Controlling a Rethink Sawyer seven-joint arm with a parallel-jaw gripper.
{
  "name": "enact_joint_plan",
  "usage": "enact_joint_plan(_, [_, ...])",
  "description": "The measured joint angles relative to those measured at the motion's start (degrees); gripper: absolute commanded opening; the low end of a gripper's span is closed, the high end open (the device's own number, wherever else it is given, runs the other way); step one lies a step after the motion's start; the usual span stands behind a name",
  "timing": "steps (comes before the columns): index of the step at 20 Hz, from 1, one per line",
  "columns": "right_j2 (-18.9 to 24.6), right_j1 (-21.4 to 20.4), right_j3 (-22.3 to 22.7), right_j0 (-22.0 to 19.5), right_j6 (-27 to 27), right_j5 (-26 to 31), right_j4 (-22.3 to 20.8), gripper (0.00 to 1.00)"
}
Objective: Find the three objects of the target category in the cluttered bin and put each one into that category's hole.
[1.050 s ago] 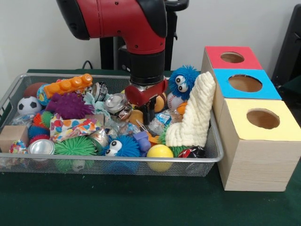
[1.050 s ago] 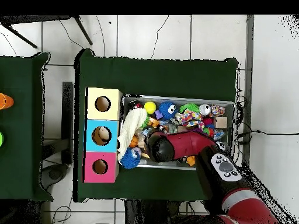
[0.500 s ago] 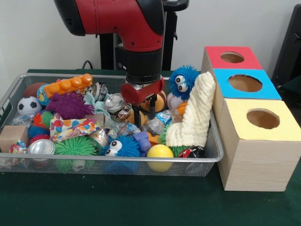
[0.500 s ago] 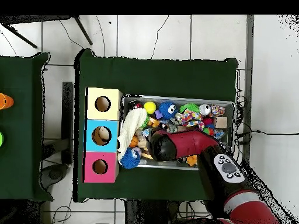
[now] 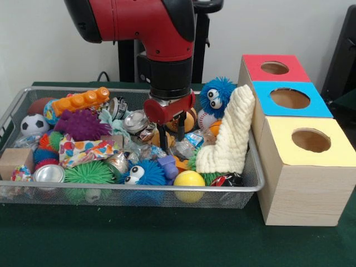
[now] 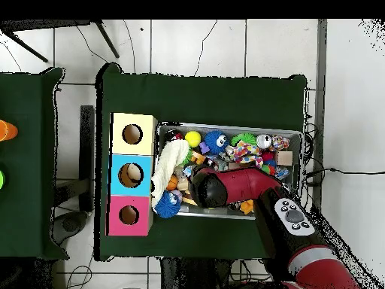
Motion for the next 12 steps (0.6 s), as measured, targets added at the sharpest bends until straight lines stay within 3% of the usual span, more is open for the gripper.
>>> enact_joint_plan(12, [-1.60, 0.50, 0.00, -0.09, 0.00, 0.00, 0.01, 1.00])
